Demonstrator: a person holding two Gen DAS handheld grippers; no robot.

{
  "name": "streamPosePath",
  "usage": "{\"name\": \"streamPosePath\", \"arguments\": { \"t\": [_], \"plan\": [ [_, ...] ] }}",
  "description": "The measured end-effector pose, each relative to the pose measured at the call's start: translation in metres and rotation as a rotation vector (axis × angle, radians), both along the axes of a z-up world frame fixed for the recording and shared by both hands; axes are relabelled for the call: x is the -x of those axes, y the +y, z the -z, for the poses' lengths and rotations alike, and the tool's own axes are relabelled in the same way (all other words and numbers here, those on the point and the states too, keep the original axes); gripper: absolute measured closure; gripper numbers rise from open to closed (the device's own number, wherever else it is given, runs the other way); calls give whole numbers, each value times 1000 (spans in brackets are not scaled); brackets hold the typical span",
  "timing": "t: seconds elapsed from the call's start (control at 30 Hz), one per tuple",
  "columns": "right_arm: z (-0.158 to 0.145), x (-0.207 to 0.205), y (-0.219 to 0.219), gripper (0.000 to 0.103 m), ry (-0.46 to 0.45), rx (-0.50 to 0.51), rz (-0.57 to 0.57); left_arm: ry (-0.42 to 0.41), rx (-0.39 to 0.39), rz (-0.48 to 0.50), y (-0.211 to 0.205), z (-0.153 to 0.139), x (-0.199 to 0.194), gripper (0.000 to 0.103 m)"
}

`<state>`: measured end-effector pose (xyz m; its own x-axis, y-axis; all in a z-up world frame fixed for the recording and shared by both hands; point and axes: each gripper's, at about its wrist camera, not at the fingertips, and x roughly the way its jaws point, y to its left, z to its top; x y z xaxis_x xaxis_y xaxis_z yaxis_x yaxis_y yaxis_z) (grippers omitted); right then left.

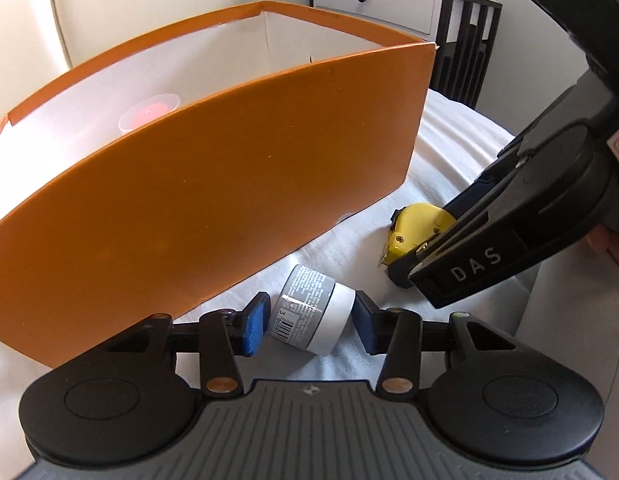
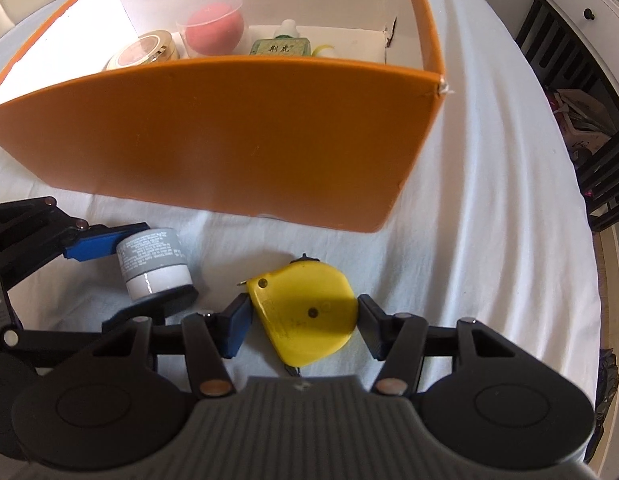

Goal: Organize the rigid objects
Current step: 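Move the left gripper to the white cream jar while the right gripper reaches the yellow tape measure, then grasp the white cream jar with the left gripper while the right gripper grasps the yellow tape measure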

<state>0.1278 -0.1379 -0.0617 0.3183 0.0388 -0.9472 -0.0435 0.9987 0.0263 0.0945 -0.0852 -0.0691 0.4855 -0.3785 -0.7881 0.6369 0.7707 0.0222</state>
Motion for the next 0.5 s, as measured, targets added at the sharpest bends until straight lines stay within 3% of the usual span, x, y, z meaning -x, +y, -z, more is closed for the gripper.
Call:
{"name": "streamPosePath", "arguments": {
  "t": [0.23,0.5],
  "plan": [
    [3,-3,12,47,4,55,-40,63,-26,-40,0,-1,-2,65],
    [2,-3,17,48,10,31,-98,211,27,-143,23,-4,-12,65]
  ]
}}
